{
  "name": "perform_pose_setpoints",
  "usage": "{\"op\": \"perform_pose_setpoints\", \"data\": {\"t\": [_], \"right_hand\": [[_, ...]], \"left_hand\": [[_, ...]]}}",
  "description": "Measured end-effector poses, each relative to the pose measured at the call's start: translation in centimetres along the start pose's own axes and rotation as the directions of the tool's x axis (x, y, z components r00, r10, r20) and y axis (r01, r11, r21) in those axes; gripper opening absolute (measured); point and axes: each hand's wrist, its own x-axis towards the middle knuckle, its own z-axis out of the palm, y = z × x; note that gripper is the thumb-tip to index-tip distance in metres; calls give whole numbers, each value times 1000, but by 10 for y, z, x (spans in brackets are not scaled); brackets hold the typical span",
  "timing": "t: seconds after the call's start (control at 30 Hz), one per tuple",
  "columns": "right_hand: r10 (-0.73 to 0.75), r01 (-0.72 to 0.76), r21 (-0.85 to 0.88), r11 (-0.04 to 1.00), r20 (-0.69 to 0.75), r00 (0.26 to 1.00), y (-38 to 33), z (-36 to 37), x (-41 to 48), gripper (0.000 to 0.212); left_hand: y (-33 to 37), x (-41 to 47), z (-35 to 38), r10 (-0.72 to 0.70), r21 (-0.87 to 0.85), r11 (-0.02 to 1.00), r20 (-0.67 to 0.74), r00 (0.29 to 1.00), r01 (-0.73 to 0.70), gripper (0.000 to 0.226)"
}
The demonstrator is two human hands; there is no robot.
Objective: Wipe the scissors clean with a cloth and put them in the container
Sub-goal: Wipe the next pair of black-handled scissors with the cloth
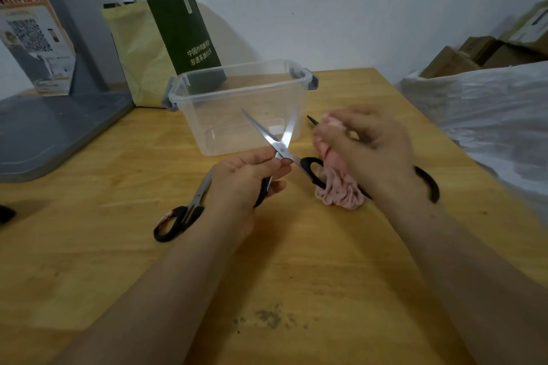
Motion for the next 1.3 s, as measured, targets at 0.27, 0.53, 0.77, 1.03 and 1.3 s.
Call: {"op": "perform_pose_setpoints", "data": {"t": [0.27,0.53,0.77,1.03,1.3], "right_hand": [[-194,219,-90,972,229,954,16,28,-7,27],[-258,273,20,962,403,878,26,22,-6,30],[-240,213,121,970,306,921,19,18,-6,23],[-254,282,-30,959,351,901,19,12,-3,10],[-188,277,-191,942,386,903,20,7,0,3]], "left_hand": [[-3,-4,6,46,-4,999,96,994,-46,22],[3,-3,2,-100,-157,981,77,992,111,25],[3,-6,4,-132,-121,983,36,991,136,8],[2,-7,6,-153,-128,980,-7,988,151,10],[0,-6,7,-152,-90,985,-21,988,150,12]]}}
